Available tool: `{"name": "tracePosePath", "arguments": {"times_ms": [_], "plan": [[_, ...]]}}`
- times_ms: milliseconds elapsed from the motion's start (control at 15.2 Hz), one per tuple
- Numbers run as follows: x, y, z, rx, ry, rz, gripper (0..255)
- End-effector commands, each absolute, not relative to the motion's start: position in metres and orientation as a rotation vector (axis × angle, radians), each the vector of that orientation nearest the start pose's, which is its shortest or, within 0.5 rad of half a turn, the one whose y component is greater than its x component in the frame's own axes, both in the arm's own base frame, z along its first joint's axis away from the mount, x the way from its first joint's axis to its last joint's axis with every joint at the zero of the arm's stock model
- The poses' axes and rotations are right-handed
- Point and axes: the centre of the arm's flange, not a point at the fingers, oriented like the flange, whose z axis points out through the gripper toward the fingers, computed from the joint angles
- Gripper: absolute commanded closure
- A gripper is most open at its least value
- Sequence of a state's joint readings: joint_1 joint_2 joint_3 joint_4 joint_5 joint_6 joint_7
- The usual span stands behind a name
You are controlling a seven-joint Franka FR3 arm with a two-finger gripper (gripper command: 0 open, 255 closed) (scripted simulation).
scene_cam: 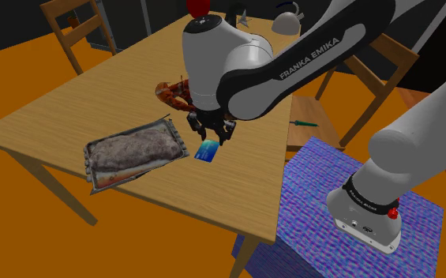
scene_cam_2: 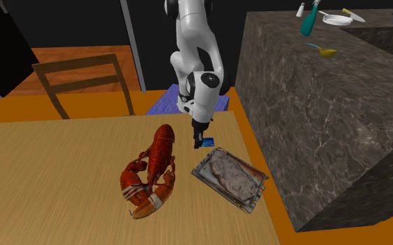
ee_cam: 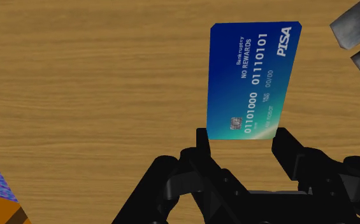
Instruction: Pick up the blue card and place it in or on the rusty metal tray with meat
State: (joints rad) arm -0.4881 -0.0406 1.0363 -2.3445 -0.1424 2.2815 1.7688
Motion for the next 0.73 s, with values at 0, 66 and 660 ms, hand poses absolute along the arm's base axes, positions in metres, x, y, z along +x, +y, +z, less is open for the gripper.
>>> {"name": "tracePosePath", "arguments": {"times_ms": [0, 66, 660], "plan": [[0.424, 0.255, 0.336, -2.738, 1.729, -0.175, 255], [0.424, 0.254, 0.336, -2.738, 1.729, -0.175, 255], [0.424, 0.255, 0.368, -2.738, 1.729, -0.175, 255]]}}
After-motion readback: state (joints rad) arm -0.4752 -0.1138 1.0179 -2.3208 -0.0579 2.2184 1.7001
